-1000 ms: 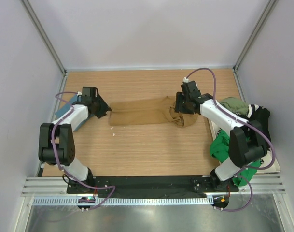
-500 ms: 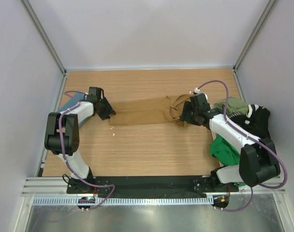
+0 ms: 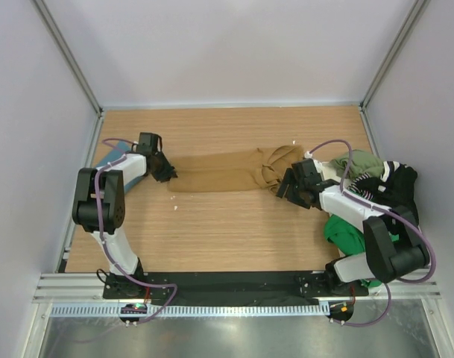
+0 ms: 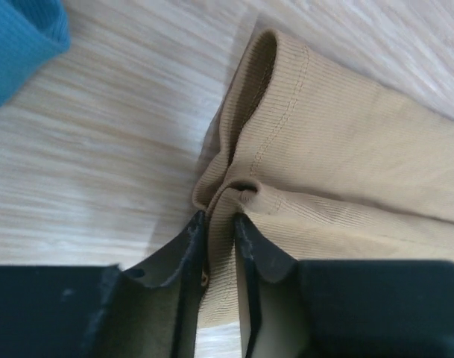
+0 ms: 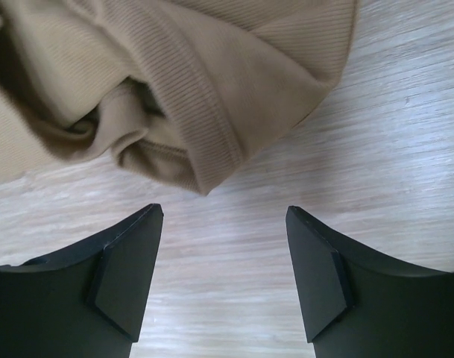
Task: Fold and stack the tank tops
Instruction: Fold the tank top
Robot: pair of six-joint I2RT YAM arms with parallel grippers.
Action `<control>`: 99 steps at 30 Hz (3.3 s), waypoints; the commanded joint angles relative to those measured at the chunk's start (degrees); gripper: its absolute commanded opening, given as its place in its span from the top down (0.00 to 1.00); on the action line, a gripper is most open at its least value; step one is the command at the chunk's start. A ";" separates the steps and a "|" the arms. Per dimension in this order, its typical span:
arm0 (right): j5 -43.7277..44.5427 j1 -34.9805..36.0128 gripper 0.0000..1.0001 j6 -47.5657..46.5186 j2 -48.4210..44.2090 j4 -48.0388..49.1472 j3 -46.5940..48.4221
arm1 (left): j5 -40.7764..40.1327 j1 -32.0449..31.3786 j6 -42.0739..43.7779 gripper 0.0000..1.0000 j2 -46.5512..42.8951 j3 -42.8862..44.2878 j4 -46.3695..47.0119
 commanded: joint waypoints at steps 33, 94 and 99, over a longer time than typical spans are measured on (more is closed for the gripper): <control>33.02 -0.94 0.42 -2.69 14.58 -6.40 21.57 | -0.65 10.14 1.18 1.00 0.44 -2.27 0.16; -0.35 -8.76 0.40 -1.88 13.01 -13.01 25.81 | -3.47 6.18 0.82 1.00 -3.35 0.45 -1.33; -13.20 -3.50 0.46 -8.83 11.67 -7.98 26.48 | -3.47 6.18 0.74 1.00 -3.43 0.63 -1.60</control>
